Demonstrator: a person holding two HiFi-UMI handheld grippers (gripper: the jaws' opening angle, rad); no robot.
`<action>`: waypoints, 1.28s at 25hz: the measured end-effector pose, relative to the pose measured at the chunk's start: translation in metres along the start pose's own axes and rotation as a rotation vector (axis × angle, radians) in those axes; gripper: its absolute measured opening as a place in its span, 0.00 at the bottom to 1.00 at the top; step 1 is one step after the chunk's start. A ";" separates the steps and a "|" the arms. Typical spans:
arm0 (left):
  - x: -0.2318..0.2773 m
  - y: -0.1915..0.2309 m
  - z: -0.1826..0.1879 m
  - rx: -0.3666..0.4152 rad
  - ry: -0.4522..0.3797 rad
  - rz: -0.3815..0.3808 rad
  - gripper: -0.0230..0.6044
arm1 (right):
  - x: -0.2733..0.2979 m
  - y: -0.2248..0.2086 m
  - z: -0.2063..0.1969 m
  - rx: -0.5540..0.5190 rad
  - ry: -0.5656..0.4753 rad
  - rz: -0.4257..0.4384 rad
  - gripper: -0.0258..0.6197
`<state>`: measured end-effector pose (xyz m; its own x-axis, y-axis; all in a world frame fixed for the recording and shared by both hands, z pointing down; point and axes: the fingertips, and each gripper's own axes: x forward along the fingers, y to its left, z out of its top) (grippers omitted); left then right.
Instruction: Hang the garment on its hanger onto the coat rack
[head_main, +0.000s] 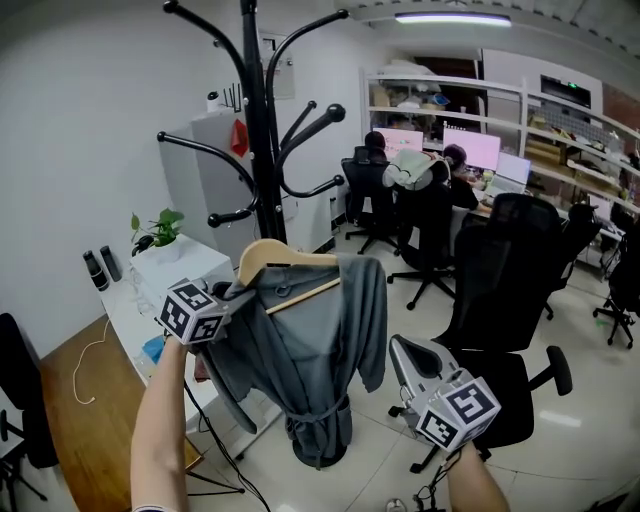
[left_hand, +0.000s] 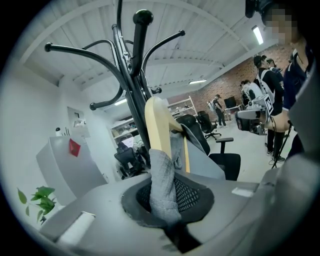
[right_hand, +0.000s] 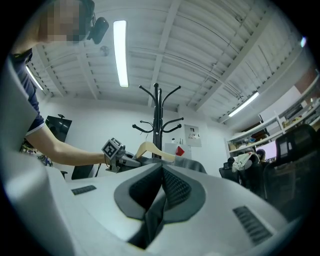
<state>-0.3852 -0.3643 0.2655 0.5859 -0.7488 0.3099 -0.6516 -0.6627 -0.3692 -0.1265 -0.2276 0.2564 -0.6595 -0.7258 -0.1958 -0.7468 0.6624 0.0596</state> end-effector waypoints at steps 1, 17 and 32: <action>0.002 0.000 0.000 -0.002 -0.003 0.004 0.07 | 0.000 0.000 -0.002 0.002 0.005 0.002 0.04; -0.050 0.016 0.005 0.154 0.012 0.461 0.67 | 0.006 0.012 -0.019 0.021 0.045 0.063 0.04; -0.083 -0.209 -0.071 -0.533 -0.217 0.326 0.04 | 0.018 0.081 -0.084 0.081 0.177 0.201 0.05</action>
<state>-0.3324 -0.1650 0.3794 0.3658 -0.9293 0.0513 -0.9286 -0.3608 0.0870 -0.2060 -0.2024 0.3395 -0.8040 -0.5945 -0.0138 -0.5945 0.8041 -0.0001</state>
